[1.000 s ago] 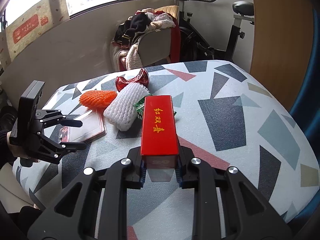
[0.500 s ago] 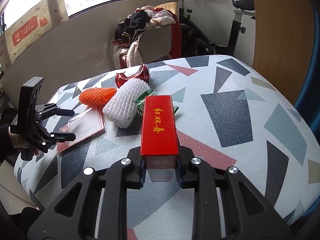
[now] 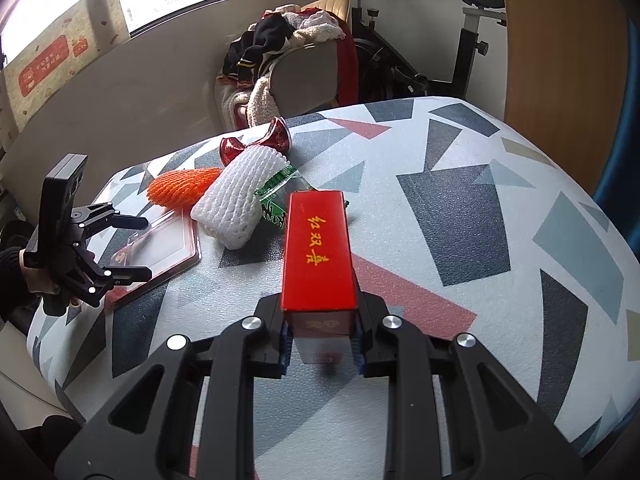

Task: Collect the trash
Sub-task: 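Lift the card with the left gripper toward the bin while the right carries the red box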

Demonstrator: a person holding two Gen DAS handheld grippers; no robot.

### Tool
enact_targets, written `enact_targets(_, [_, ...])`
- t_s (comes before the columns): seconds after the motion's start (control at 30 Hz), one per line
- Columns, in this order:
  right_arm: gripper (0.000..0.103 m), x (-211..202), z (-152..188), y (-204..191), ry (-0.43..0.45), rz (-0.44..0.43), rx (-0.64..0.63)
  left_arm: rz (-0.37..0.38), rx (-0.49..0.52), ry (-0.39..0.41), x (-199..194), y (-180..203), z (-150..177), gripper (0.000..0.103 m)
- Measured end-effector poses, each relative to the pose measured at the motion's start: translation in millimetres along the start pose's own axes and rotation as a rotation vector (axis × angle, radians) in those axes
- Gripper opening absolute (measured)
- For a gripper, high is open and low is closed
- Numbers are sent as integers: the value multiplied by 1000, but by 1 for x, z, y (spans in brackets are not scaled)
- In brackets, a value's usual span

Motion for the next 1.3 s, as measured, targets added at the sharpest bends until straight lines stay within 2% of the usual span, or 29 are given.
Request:
enact_targets(0.17, [26, 0, 0, 0, 1, -2, 3, -19, 13, -24, 7, 3, 1, 97])
enact_targets(0.33, [26, 1, 0, 0, -2, -3, 3, 55, -62, -11, 2, -3, -4, 93])
enact_targets(0.43, [26, 1, 1, 0, -1, -4, 3, 20, -17, -27, 4, 5, -2, 93])
enact_targets(0.57, [26, 0, 2, -1, -2, -7, 4, -4, -37, -27, 1, 6, -2, 93])
enact_targets(0.73, [26, -3, 4, -9, -4, -6, -21, -13, -71, 24, -20, 22, 4, 93])
enact_targets(1.07, [26, -25, 21, -32, -15, -30, -76, -51, -292, 178, -79, 66, 41, 93])
enact_targets(1.3, [26, -52, 37, -50, -4, -45, -118, -64, -400, 252, -107, 109, 70, 93])
Point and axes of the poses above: each gripper's, at about its wrist camera, not at the fingertips, and x roughly the way its jaws point, y to its right, z to its underside, the point moved 6 cm from there along x, roughly the way its jaws point, and after that the axes turned 13 degrees about -y, right-handed, at the moved point
